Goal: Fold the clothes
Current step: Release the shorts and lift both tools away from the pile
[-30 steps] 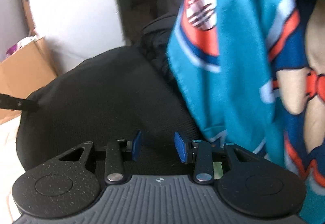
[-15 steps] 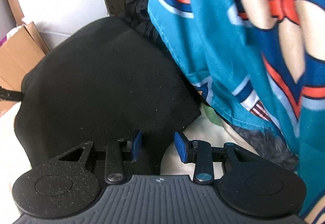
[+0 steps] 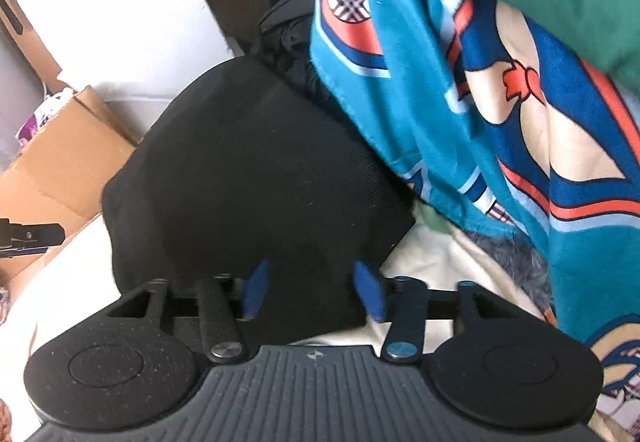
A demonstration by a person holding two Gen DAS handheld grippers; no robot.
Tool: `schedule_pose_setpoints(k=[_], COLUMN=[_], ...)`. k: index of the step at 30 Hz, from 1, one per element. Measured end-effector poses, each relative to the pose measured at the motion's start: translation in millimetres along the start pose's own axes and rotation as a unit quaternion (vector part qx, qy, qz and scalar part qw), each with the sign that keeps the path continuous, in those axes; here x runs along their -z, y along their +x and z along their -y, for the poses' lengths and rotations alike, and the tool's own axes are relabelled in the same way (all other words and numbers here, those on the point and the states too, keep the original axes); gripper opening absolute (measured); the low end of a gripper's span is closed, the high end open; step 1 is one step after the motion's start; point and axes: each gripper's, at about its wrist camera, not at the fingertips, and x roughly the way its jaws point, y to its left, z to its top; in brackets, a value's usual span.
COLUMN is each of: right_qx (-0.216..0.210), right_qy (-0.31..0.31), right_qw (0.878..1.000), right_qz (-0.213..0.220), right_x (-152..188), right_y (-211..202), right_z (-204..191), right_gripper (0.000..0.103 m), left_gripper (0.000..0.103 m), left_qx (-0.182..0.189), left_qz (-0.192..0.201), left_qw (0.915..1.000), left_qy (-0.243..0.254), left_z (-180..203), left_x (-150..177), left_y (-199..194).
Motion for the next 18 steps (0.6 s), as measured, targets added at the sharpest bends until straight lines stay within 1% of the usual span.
schedule_pose_setpoints(k=[1,3,4,6,9,13,18], right_qx=[-0.001,-0.005,-0.011,-0.021,-0.022,-0.02,-0.024], right_qy=[0.003,-0.001,-0.001,-0.003,0.0,-0.005,-0.007], right_qw=[1.0,1.0,1.0,0.999,0.999,0.998,0.997], right_qz=[-0.004,-0.013,-0.019,-0.03,-0.038,-0.057,-0.075], right_x=[-2,-6,-8,-12,-18,-30,-46], right_y=[-4,-15,-20,-30,-48,-67,-97], right_z=[-2,-10,-14,-21,-31,-42,-52], right_gripper=[0.071,0.084,0.087,0.097,0.102,0.102,0.102], left_gripper=[0.079,0.085,0.085,0.086,0.094,0.098,0.1], left_qx=[-0.003,-0.012,-0.012,-0.009,-0.018,-0.035,-0.054], left_qz=[-0.004,-0.014,-0.019,-0.024,-0.027,-0.026,-0.026], left_qw=[1.0,0.9998,0.9997,0.9996,0.9992,0.9982,0.9957], left_qy=[-0.003,-0.006,-0.009,-0.015,-0.025,-0.041,-0.071], left_z=[1,2,2,2,0,-6,-16], left_x=[0,1,1,3,5,9,13], left_y=[-4,-13,-18,-31,-51,-83,-129])
